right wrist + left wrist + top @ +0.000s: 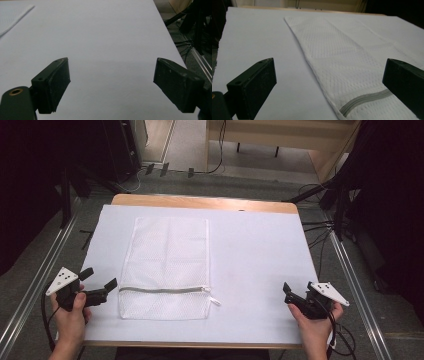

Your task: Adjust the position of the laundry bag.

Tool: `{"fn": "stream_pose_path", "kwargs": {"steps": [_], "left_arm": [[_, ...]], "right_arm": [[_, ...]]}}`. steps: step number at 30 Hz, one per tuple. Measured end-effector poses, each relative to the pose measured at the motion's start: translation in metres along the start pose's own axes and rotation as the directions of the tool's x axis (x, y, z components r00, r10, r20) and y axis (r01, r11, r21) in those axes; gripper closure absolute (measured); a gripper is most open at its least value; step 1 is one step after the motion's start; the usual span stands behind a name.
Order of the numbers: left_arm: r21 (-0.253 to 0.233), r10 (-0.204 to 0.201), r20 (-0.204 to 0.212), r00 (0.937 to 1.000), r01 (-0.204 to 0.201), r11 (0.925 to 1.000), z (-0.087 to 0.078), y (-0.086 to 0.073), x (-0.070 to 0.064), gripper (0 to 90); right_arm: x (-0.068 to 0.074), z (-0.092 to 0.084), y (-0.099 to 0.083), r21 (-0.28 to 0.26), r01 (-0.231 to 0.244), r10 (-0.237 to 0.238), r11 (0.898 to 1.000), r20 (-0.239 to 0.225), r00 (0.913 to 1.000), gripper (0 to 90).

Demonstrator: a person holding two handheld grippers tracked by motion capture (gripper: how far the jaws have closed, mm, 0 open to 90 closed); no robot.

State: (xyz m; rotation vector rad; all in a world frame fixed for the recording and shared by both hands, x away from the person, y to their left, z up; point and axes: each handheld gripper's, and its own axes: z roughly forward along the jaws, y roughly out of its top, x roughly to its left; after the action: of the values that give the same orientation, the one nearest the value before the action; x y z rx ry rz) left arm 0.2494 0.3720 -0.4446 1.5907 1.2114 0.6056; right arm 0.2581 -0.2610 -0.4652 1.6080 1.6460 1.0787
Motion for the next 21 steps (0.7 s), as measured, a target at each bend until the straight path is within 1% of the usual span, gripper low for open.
{"fn": "stream_pose_path", "kwargs": {"steps": [2, 3, 4, 6, 7, 8, 9, 10, 11, 12, 13, 14, 16, 17, 18, 20, 21], "left_arm": [[-0.009, -0.002, -0.005, 1.0, 0.002, 1.0, 0.0, 0.001, -0.001, 0.0], [-0.009, -0.002, -0.005, 1.0, 0.002, 1.0, 0.0, 0.001, -0.001, 0.0], [-0.008, -0.011, -0.017, 0.9998, 0.011, 0.9999, 0.001, 0.001, -0.003, 0.0], [-0.012, -0.015, -0.028, 0.9995, 0.015, 0.9998, 0.002, 0.002, -0.006, 0.0], [-0.012, -0.015, -0.028, 0.9995, 0.015, 0.9998, 0.002, 0.002, -0.006, 0.0], [-0.018, -0.012, -0.033, 0.9994, 0.012, 0.9998, 0.001, 0.005, -0.009, 0.0], [-0.018, -0.012, -0.033, 0.9994, 0.012, 0.9998, 0.001, 0.005, -0.009, 0.0], [-0.024, -0.011, -0.032, 0.9994, 0.01, 0.9997, 0.001, 0.006, -0.011, 0.0], [-0.031, -0.006, -0.044, 0.999, 0.004, 0.9995, 0.001, 0.007, -0.013, 1.5], [-0.032, 0.001, -0.063, 0.998, -0.003, 0.9995, 0.001, 0.008, -0.016, 9.6], [-0.032, 0.001, -0.063, 0.998, -0.003, 0.9995, 0.001, 0.008, -0.016, 10.4], [-0.031, 0.0, -0.061, 0.9982, -0.002, 0.9995, 0.001, 0.008, -0.017, 10.3], [-0.015, 0.009, -0.065, 0.9979, -0.01, 0.9998, 0.001, 0.006, -0.017, 9.1], [-0.007, 0.015, -0.069, 0.9975, -0.015, 0.9999, 0.001, 0.006, -0.017, 8.1], [0.0, 0.02, -0.073, 0.9971, -0.02, 0.9998, 0.001, 0.005, -0.017, 7.3], [0.008, 0.024, -0.081, 0.9964, -0.023, 0.9997, 0.001, 0.005, -0.017, 7.2], [0.008, 0.024, -0.081, 0.9964, -0.023, 0.9997, 0.001, 0.005, -0.017, 7.2]], "right_arm": [[0.006, 0.0, 0.002, -0.008, 0.009, -0.009, 1.0, -0.004, 0.9999, 16.7], [0.006, 0.0, 0.002, -0.008, 0.009, -0.009, 1.0, -0.004, 0.9999, 16.7], [0.015, 0.001, 0.006, -0.015, 0.026, -0.026, 1.0, -0.01, 0.9996, 19.7], [0.026, 0.001, 0.011, -0.029, 0.036, -0.037, 0.999, -0.044, 0.9984, 24.7], [0.032, 0.002, 0.013, -0.035, 0.048, -0.05, 0.998, -0.063, 0.9968, 26.9], [0.039, 0.003, 0.016, -0.044, 0.059, -0.062, 0.997, -0.08, 0.9948, 29.3], [0.039, 0.003, 0.016, -0.044, 0.059, -0.062, 0.997, -0.08, 0.9948, 29.3], [0.046, 0.004, 0.018, -0.048, 0.074, -0.078, 0.996, -0.1, 0.9919, 30.5], [0.054, 0.007, 0.019, -0.046, 0.087, -0.092, 0.995, -0.113, 0.9894, 30.9], [0.069, 0.014, 0.023, -0.043, 0.11, -0.115, 0.993, -0.135, 0.9842, 36.1], [0.069, 0.014, 0.023, -0.043, 0.11, -0.115, 0.993, -0.135, 0.9842, 36.1], [0.086, 0.022, 0.026, -0.032, 0.124, -0.127, 0.992, -0.168, 0.9776, 38.8], [0.102, 0.031, 0.029, -0.023, 0.14, -0.142, 0.99, -0.208, 0.9678, 39.6], [0.111, 0.035, 0.03, -0.008, 0.145, -0.143, 0.989, -0.221, 0.9648, 39.9], [0.119, 0.04, 0.031, 0.004, 0.15, -0.144, 0.989, -0.242, 0.9594, 40.7], [0.135, 0.05, 0.033, 0.024, 0.155, -0.143, 0.988, -0.273, 0.9514, 44.1], [0.135, 0.05, 0.033, 0.024, 0.155, -0.143, 0.988, -0.273, 0.9514, 44.1]]}}
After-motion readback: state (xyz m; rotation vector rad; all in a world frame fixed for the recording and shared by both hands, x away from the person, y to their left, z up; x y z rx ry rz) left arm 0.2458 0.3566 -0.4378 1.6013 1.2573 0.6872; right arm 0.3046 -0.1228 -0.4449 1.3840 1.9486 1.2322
